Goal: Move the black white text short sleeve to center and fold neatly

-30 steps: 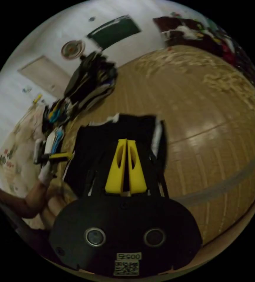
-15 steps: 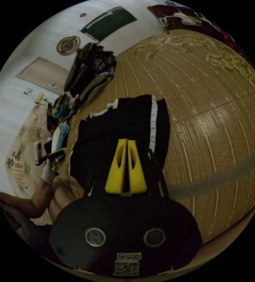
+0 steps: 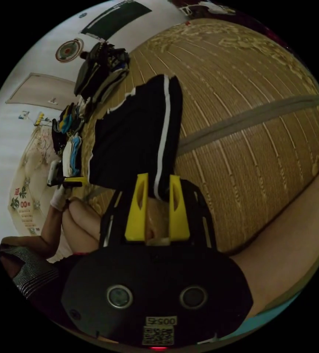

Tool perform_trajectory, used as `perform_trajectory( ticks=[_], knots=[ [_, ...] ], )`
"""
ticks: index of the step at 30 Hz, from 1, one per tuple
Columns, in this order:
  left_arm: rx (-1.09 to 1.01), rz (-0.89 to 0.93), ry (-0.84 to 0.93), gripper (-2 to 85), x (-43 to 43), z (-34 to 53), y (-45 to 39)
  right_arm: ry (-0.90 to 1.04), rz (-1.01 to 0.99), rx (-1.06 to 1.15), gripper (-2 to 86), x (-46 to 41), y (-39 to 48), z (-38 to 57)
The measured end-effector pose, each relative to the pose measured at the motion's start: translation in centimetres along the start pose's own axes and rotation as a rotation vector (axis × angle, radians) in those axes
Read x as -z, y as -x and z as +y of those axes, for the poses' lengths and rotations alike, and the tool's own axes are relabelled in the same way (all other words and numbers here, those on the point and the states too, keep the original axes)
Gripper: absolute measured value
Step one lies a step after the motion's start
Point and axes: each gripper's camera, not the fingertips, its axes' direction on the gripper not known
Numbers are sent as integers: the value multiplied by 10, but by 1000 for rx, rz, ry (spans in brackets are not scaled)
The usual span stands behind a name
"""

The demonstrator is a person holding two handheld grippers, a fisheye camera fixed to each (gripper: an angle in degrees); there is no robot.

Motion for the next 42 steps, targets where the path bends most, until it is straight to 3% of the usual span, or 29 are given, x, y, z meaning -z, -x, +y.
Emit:
perform_trajectory(
  ticks=[7, 11, 17, 22, 26, 33, 37, 42],
  knots=[
    [98, 179, -143, 108, 9, 10, 34, -49, -94, 205, 75, -67, 122, -46],
    [101, 180, -165, 110, 3, 9, 42, 5, -24, 400, 78, -130, 234, -105],
    [64, 180, -98, 111, -17, -4, 51, 132, 124, 459, 79, -245, 368, -184],
    [16, 179, -57, 113, -32, -13, 52, 227, 203, 398, 100, -324, 429, -220],
    [6, 248, -39, 113, -47, -20, 60, 289, 399, 425, 107, -380, 474, -234],
    [16, 84, -279, 111, -34, -1, 53, 258, 613, 492, 82, -434, 529, -239],
    [-29, 130, -182, 138, -62, -13, 48, 265, 625, 483, 61, -449, 548, -250],
    [-58, -55, -67, 98, -99, -36, 28, 269, 645, 481, 27, -459, 562, -260]
  ],
)
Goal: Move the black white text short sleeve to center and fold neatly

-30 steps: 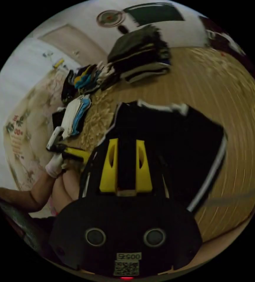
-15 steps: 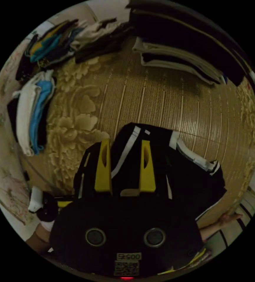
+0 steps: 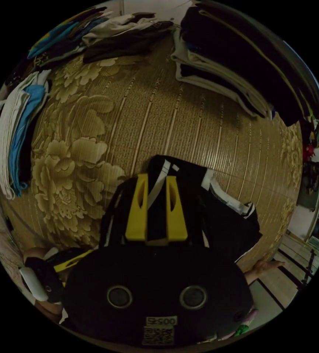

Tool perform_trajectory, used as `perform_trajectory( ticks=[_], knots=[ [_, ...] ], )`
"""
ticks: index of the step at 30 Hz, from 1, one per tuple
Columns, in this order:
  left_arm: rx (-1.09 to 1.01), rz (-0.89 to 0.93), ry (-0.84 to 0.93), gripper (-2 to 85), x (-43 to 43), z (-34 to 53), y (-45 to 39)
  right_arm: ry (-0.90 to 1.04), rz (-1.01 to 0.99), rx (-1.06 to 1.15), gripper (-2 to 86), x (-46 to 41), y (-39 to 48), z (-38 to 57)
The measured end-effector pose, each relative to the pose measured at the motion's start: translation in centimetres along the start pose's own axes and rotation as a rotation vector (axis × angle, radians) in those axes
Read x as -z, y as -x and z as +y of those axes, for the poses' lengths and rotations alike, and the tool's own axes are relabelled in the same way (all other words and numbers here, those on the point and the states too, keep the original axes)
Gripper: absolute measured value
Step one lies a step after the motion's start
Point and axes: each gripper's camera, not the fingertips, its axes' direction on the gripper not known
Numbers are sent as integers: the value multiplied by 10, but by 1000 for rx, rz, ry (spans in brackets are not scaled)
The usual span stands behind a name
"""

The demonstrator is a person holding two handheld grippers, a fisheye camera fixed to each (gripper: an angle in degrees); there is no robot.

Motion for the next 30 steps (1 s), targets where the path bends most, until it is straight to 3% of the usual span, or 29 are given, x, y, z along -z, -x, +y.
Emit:
perform_trajectory(
  ticks=[5, 9, 11, 13, 16, 24, 30],
  knots=[
    [29, 20, 1, 72, -23, -1, -1, -12, 8, 15, 8, 5, 0, -7],
    [79, -153, -175, 80, -18, 17, -18, -20, -22, 14, 6, 10, -8, -6],
    [71, -188, -139, 103, -32, 14, -24, -19, -26, 14, 6, 12, -15, -4],
    [53, -101, -57, 133, -55, 6, -25, -16, -29, 8, 6, 14, -21, -1],
    [32, -81, -83, 138, -69, 3, -34, -19, -37, -1, 5, 18, -35, 7],
    [-38, -45, -15, 50, -120, -8, -58, -51, -92, -16, 4, 33, -91, 45],
    [-12, 10, -106, 44, -126, 9, -68, -163, -311, -53, 1, 57, -166, 98]
  ],
)
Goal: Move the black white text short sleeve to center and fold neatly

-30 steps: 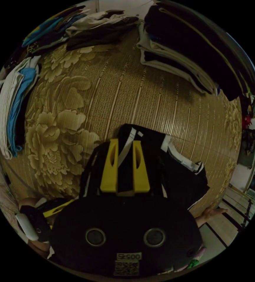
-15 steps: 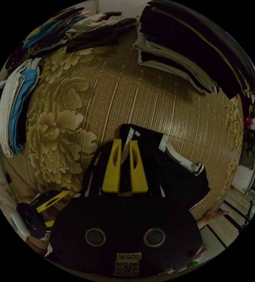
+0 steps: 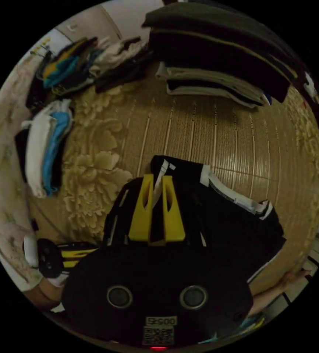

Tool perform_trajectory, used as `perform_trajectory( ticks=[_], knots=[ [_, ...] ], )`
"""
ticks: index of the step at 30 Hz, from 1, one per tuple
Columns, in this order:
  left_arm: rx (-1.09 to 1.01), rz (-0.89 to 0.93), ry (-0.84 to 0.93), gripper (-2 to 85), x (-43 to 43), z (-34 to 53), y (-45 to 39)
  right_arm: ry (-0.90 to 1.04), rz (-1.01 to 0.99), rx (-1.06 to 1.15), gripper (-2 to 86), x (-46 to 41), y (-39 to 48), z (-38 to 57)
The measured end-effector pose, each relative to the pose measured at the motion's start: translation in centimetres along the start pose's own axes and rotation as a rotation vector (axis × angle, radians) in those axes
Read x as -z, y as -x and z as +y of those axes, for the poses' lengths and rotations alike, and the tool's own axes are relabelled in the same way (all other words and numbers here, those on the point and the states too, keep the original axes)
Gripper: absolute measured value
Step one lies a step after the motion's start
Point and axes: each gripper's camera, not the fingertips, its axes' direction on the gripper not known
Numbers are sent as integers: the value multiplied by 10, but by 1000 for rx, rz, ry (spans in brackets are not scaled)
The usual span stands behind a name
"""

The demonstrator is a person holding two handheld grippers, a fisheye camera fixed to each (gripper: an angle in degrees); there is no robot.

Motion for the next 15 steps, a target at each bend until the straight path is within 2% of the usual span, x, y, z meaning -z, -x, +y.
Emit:
perform_trajectory(
  ticks=[7, 11, 15],
  knots=[
    [-40, 44, -93, 45, 0, 12, -43, -193, -396, -32, 11, 85, -119, 80],
    [-120, 160, -178, 45, 0, 1, -98, -292, -623, -47, 30, 133, -217, 140],
    [-221, 195, -210, 46, -36, -37, -168, -342, -690, -97, 37, 161, -308, 195]
  ],
)
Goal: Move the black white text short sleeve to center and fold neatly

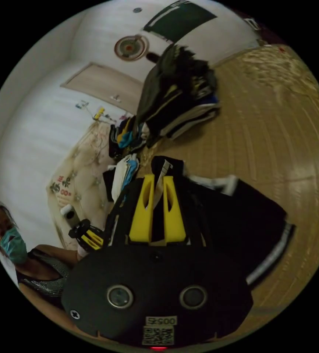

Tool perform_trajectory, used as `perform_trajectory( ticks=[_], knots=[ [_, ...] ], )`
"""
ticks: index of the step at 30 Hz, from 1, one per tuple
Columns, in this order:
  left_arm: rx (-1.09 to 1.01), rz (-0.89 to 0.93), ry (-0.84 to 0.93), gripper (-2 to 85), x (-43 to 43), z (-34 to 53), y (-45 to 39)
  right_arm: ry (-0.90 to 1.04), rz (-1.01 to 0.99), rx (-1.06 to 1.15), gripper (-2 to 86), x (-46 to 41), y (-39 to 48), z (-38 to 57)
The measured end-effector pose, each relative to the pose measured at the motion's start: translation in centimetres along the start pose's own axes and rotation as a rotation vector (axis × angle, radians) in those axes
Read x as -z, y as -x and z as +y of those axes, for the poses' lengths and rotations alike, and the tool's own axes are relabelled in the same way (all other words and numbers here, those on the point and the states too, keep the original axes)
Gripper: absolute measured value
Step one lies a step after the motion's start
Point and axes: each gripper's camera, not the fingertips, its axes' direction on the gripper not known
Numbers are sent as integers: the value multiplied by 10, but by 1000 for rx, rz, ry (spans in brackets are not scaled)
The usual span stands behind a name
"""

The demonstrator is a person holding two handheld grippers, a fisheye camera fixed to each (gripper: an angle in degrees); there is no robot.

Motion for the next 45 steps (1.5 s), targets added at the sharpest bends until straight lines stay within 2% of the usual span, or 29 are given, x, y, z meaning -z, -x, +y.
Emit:
perform_trajectory(
  ticks=[4, 9, 11, 15, 18, 20, 24, 26, 28, 30, 32, 35, 39, 42, 45],
  knots=[
    [-34, 51, 38, 46, -79, -34, -30, -34, 24, -80, 39, 89, -62, 34],
    [-83, -55, 212, 58, -213, -53, -58, -15, 64, -167, 41, 159, -125, 72],
    [-95, -48, 211, 72, -236, -50, -66, -17, 40, -189, 41, 185, -149, 91],
    [-212, -38, 83, 76, -244, -39, -98, -73, -57, -211, 41, 223, -174, 117],
    [-326, 59, 82, 76, -242, -23, -121, -131, -104, -228, 42, 254, -187, 140],
    [-345, 9, 97, 73, -238, -12, -128, -191, -57, -245, 43, 288, -189, 163],
    [-248, -176, 54, 58, -219, 0, -106, -197, 131, -191, 42, 339, -170, 202],
    [-175, -161, 37, 57, -216, -9, -88, -138, 205, -119, 36, 355, -146, 231],
    [-139, -128, 37, 60, -218, -25, -75, -53, 197, -75, 33, 354, -132, 252],
    [-149, -121, 47, 63, -228, -49, -72, 11, 239, -57, 39, 353, -120, 275],
    [-173, -109, 50, 64, -236, -65, -76, 48, 435, -72, 55, 356, -108, 304],
    [-188, -92, 138, 64, -263, -85, -78, 68, 583, -124, 71, 364, -106, 335],
    [-169, -143, 313, 23, -306, -99, -70, 133, 557, -190, 41, 366, -120, 357],
    [-170, -152, 293, 2, -294, -114, -74, 82, 561, -185, 14, 389, -114, 365],
    [-170, -165, 292, -4, -280, -128, -77, 6, 479, -169, 3, 419, -104, 382]
  ],
)
